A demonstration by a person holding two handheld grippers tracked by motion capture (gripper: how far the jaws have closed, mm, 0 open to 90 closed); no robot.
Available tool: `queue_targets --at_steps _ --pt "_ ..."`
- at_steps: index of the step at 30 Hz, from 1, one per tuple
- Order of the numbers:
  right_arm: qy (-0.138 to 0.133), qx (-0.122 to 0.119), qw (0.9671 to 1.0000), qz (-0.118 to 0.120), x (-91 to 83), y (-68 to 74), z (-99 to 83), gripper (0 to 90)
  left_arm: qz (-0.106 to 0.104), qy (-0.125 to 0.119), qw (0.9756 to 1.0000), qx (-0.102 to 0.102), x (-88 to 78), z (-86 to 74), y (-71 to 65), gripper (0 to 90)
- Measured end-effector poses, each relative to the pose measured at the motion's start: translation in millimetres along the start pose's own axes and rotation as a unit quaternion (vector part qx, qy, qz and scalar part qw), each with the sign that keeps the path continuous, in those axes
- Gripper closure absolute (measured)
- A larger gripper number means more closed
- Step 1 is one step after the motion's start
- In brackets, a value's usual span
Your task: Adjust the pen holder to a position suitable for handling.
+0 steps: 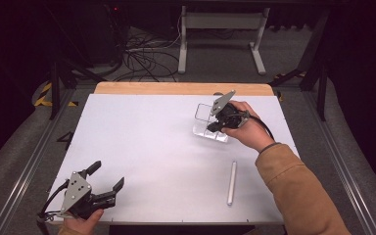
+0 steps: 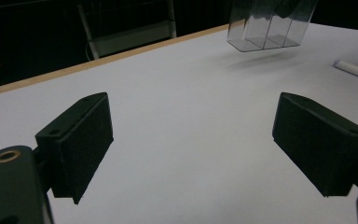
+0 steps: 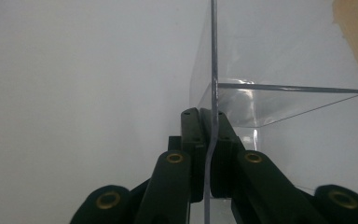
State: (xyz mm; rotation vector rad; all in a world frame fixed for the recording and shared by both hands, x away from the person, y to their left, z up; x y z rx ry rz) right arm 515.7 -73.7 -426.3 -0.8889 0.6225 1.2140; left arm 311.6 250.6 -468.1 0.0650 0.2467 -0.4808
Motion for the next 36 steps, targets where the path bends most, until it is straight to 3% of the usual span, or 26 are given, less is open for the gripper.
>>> queue_targets --at_steps 12,19,33,36 --pt "-0.014 -0.051 0.9979 0.037 11.2 44.9 50.1 87.1 0.000 -0.001 1.0000 -0.003 -1.0 0.0 1.1 12.9" --pt "0.003 -0.069 0.9957 0.062 26.2 64.6 63.8 87.1 -0.001 -0.002 1.0000 -0.004 -1.0 0.2 1.0 13.0" --pt "0.024 -0.073 0.9940 0.078 49.8 74.1 70.5 87.1 -0.001 -0.002 1.0000 -0.005 -1.4 0.2 2.0 13.0" --pt "0.030 -0.063 0.9947 0.075 51.1 72.9 69.5 87.1 -0.003 -0.001 1.0000 -0.004 -1.1 -0.1 1.9 13.0"
Point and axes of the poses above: each handheld gripper's, and its own axes: x roughly forward along the jaws, z roughly out of its top, y roughly to its left, the point moved 7 cm from there along x, roughly forward along the jaws, and after that the axes turned 6 degrees about -x, right-handed, at the moved point
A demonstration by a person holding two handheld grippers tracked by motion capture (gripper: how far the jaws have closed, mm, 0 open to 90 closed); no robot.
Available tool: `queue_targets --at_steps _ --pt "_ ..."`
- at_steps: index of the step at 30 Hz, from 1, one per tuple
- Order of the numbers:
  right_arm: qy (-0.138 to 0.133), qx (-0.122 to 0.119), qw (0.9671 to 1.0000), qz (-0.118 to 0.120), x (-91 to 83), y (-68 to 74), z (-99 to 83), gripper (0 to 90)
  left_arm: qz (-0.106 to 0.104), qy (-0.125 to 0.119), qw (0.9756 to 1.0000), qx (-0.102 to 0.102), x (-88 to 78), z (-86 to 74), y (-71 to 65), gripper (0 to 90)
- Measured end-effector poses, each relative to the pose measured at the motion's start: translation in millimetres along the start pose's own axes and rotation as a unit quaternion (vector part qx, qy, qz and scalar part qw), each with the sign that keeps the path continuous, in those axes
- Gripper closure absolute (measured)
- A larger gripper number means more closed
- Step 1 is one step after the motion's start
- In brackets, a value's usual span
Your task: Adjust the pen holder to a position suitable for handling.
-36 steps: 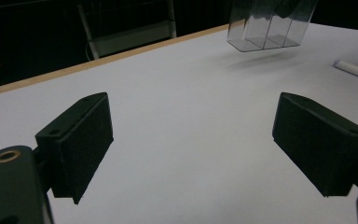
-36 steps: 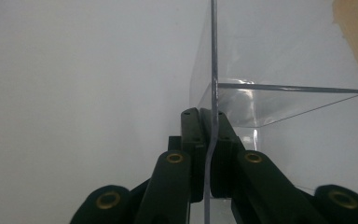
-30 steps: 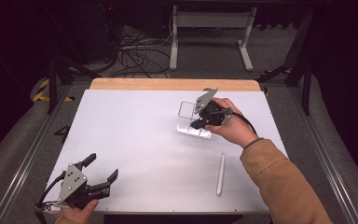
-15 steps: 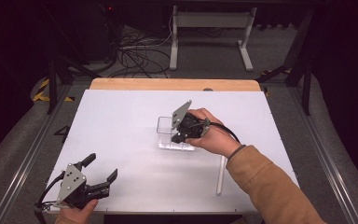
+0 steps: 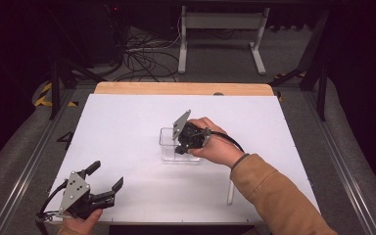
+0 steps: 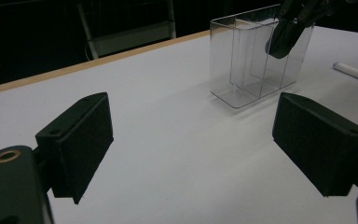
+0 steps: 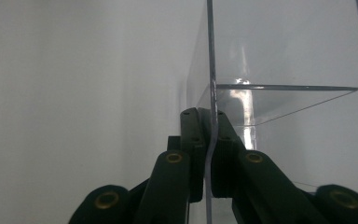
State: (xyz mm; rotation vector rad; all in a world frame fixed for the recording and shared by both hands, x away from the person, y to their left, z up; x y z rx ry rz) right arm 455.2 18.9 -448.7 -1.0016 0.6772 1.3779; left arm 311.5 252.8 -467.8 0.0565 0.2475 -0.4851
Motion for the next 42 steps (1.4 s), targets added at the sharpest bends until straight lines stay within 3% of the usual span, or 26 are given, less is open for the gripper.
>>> queue_targets --at_steps 29,35,42 --pt "-0.001 0.004 1.0000 0.007 5.4 -0.9 -2.1 86.2 0.000 0.001 1.0000 -0.002 0.2 -0.4 -0.1 13.1" --pt "-0.012 0.000 0.9999 0.004 -0.3 -0.6 -0.8 82.9 0.001 0.002 1.0000 -0.002 0.2 -0.3 -0.1 13.0" --pt "-0.063 0.011 0.9975 -0.029 -25.7 -0.7 6.1 70.0 -0.001 0.001 1.0000 0.000 2.2 0.6 -0.6 13.0"
Point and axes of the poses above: each handheld gripper's, and its own axes: x roughly forward along the jaws, z roughly out of its top, y roughly to its left, the point moved 7 cm from there along x, roughly forward along the jaws, and after that the axes turned 6 degrees about -x, right-handed, at the moved point
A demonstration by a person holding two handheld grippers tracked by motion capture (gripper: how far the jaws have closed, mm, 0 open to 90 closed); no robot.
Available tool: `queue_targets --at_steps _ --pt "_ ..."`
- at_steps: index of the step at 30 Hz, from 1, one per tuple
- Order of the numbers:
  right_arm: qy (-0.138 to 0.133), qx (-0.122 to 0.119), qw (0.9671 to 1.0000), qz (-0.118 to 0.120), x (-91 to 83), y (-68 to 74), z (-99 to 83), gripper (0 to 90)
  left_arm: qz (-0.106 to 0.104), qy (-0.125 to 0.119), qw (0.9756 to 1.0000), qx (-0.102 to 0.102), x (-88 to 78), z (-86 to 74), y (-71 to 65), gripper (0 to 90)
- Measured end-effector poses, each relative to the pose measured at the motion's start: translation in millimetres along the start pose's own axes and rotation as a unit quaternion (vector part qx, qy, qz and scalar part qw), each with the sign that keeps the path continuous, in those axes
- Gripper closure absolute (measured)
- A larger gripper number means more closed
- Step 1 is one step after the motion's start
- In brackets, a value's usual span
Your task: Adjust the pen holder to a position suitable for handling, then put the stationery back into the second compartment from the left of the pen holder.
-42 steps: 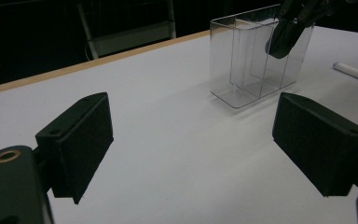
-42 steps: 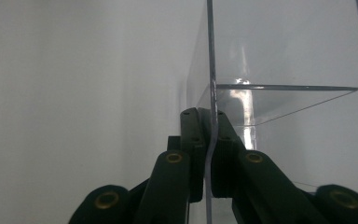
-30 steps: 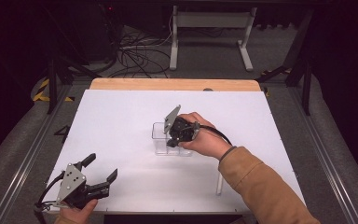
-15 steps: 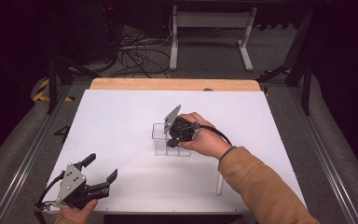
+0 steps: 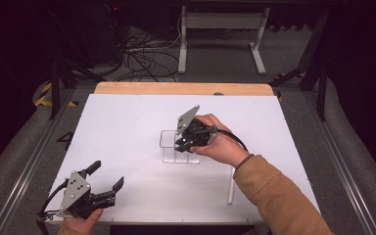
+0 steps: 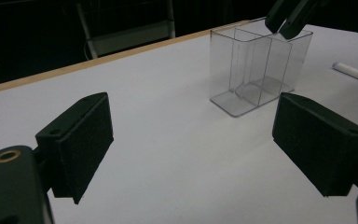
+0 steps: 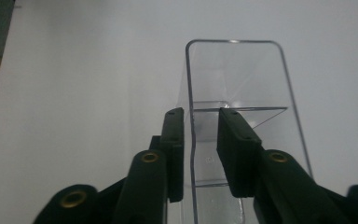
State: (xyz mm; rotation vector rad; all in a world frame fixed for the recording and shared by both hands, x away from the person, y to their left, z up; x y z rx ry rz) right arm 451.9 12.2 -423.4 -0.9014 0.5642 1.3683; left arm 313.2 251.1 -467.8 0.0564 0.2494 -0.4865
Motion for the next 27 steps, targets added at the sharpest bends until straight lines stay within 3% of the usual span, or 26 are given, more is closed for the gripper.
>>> queue_targets --at_steps 6,14,20,27 --pt "-0.033 0.014 0.9989 -0.031 -23.8 2.9 3.2 59.5 -0.001 0.000 1.0000 0.001 1.5 0.6 -0.2 13.0" --pt "-0.054 0.023 0.9971 -0.049 -36.6 4.7 5.2 53.4 -0.004 -0.001 1.0000 0.001 3.1 1.6 -1.2 13.0" --pt "-0.082 0.038 0.9926 -0.082 -48.3 3.5 4.0 43.6 -0.002 -0.003 1.0000 -0.002 1.7 1.7 0.5 13.0" --pt "-0.100 0.048 0.9898 -0.090 -54.8 4.2 0.9 38.1 -0.003 -0.002 1.0000 0.000 2.7 2.0 -1.2 13.1"
Point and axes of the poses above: each handheld gripper's, and its own axes: x roughly forward along the jaws, z roughly out of its top, y roughly to its left, the point moved 7 cm from there along x, roughly forward along the jaws, and after that the axes turned 6 degrees about -x, right-handed, at the moved point
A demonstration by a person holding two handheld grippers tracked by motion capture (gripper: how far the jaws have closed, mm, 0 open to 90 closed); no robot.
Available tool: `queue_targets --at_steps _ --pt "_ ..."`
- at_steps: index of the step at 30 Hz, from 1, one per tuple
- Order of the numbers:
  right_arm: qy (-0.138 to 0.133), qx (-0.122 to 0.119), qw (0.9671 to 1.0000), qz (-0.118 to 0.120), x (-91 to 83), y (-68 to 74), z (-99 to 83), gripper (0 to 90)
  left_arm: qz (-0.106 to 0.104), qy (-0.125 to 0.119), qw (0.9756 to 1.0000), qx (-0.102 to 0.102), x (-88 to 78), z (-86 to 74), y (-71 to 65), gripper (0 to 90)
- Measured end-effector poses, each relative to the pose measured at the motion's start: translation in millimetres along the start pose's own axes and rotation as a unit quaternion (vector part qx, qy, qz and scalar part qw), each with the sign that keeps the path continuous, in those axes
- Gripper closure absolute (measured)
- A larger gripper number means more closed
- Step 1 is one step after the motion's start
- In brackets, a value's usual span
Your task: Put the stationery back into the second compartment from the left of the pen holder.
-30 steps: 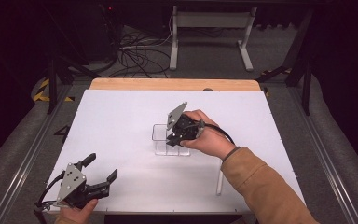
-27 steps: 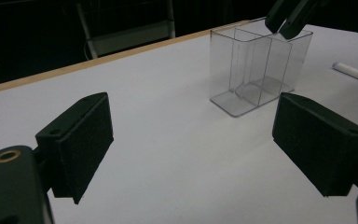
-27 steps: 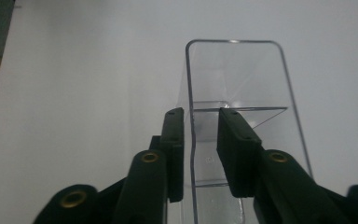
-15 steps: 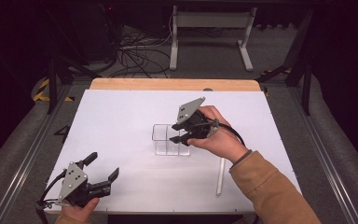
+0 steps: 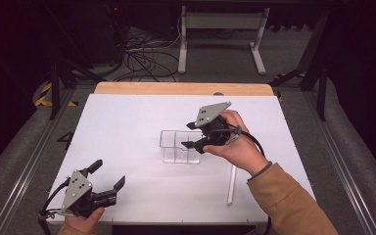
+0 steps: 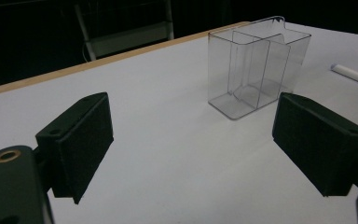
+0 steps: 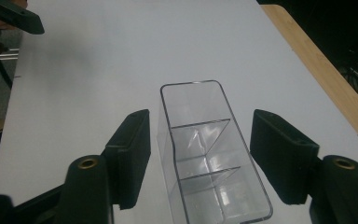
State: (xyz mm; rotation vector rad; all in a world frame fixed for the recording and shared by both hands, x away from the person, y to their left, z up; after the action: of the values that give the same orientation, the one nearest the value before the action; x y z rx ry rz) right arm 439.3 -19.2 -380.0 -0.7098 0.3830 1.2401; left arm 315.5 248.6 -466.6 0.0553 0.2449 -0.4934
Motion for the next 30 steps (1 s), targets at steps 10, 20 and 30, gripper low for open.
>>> queue_targets --at_steps 10,20,30 --pt "-0.015 0.029 0.9987 -0.040 -17.1 -3.8 -13.3 39.1 0.000 0.002 1.0000 -0.001 0.4 -0.6 0.0 13.1" --pt "-0.022 0.034 0.9978 -0.054 -33.3 -3.7 -20.1 35.5 0.000 0.003 1.0000 -0.001 1.2 -0.4 -0.5 13.1" --pt "-0.011 0.133 0.9845 -0.114 -49.0 0.0 -39.6 36.6 -0.001 0.003 1.0000 -0.002 1.1 -0.4 -0.8 13.1"
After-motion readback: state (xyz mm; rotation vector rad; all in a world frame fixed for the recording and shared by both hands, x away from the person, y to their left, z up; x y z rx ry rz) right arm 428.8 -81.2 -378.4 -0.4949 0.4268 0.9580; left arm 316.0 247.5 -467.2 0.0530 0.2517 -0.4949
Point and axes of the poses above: each handheld gripper's, and its own axes: x roughly forward along the jaws, z roughly out of its top, y roughly to its left, the point moved 7 cm from there along x, roughly forward along the jaws, and after that the axes turned 6 degrees about -x, right-handed, at the moved point
